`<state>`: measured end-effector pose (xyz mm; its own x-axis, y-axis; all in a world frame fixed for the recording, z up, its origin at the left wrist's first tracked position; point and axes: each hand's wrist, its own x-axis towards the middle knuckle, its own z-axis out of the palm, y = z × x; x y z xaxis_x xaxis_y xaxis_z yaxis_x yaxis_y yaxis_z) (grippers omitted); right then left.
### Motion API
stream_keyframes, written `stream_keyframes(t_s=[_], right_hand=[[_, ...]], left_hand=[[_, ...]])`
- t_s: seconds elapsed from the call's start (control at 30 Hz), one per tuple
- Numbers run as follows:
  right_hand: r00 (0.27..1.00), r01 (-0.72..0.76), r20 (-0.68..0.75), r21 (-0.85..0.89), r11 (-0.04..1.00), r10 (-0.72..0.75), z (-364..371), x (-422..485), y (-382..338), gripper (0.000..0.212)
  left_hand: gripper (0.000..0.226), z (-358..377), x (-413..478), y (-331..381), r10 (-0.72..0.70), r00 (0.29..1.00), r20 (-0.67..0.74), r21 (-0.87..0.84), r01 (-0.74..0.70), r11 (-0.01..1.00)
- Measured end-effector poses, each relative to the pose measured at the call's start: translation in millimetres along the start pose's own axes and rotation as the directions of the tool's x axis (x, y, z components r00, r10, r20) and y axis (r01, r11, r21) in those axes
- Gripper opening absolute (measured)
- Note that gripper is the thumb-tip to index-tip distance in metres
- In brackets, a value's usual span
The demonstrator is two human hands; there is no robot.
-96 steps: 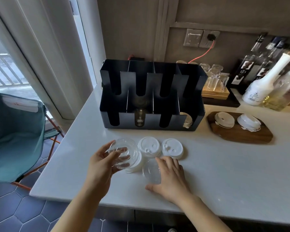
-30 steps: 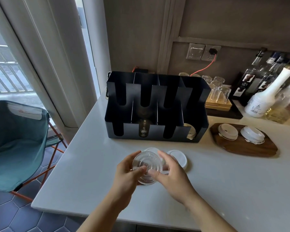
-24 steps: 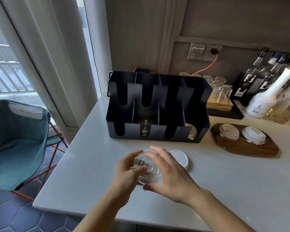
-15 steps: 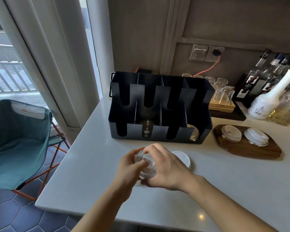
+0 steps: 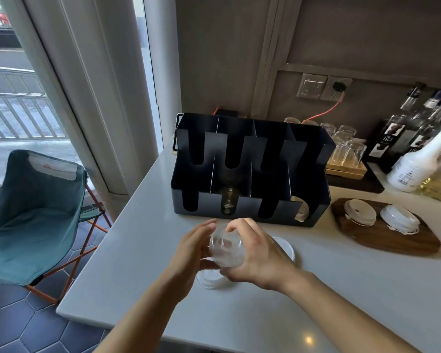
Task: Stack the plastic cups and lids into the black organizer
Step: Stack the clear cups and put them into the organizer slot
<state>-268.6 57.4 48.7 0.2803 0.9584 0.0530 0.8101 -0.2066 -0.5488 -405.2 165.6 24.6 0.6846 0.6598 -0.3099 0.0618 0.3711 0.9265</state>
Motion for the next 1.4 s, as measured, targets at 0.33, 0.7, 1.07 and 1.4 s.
stream_keyframes(t_s=[0.33, 0.7, 1.07, 1.4], right_hand=[[0.997, -0.074, -0.013, 0.03, 0.997, 0.074, -27, 9, 14, 0.066], [0.997, -0.015, -0.077, -0.104, 0.994, 0.007, -64, 72, 17, 0.065], [0.997, -0.035, -0.073, -0.193, 0.981, 0.021, -72, 155, 26, 0.075], [0.998, 0.065, 0.008, -0.315, 0.947, -0.066, -54, 171, 47, 0.098]], left_hand=[[0.065, -86, 58, -45, 0.466, 0.872, -0.147, 0.977, 0.055, 0.206], [0.075, -111, 84, -59, 0.308, 0.912, -0.272, 0.962, 0.263, 0.071], [0.071, -111, 82, -59, 0.338, 0.896, -0.287, 0.958, 0.262, 0.119], [0.074, -111, 82, -59, 0.347, 0.892, -0.29, 0.957, 0.267, 0.113]])
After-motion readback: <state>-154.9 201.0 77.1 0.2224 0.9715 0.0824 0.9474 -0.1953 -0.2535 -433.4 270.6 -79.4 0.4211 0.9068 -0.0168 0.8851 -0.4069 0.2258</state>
